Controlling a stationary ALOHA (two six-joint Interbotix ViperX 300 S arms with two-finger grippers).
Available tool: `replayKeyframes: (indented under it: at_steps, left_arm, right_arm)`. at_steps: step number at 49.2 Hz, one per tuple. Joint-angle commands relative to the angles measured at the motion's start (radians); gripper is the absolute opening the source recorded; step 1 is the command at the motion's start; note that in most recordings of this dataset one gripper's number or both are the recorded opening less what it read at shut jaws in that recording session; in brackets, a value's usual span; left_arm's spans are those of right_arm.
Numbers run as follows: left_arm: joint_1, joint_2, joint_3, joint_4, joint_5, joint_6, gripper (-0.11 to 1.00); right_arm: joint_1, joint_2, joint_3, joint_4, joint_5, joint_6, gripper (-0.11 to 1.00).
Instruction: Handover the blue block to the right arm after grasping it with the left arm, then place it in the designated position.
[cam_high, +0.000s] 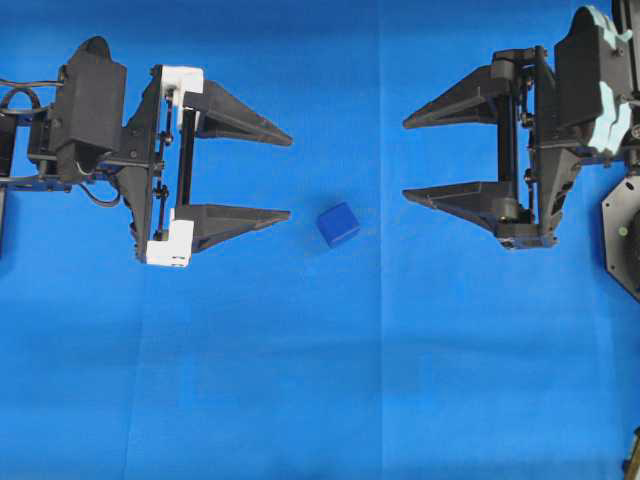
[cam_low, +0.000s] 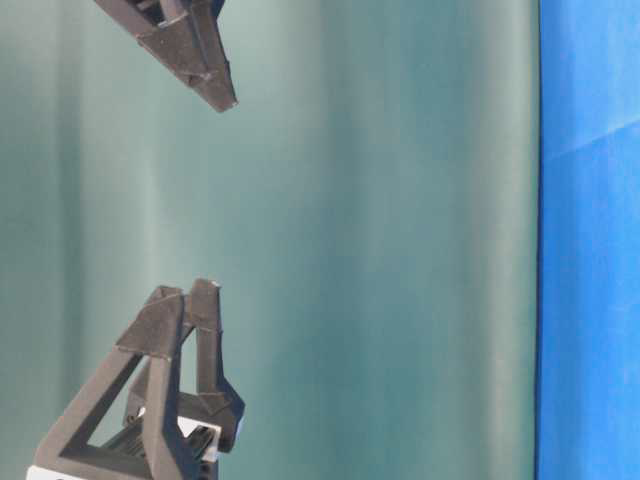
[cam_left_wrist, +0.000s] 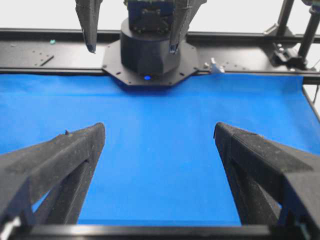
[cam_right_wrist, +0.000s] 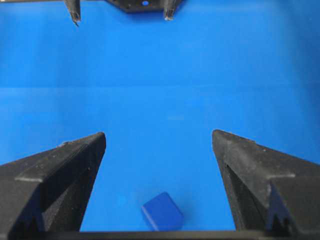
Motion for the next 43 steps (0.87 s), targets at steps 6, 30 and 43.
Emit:
replayKeyframes:
  at_steps: [6,30,43]
  left_arm:
    - [-0.003,-0.02,-0.009,-0.002,-0.006,-0.002,0.93]
    - [-0.003,-0.018,-0.009,-0.002,-0.006,-0.002,0.93]
    - [-0.003,-0.018,-0.009,0.0,-0.006,-0.003,0.93]
  right_arm:
    - [-0.002,-0.008,0.015,-0.02,-0.074,-0.002,0.82]
    - [-0.006,-0.014,0.147,-0.038,-0.307,-0.003,0.82]
    - [-0.006,-0.014,0.146,-0.038,-0.311,-0.005,0.82]
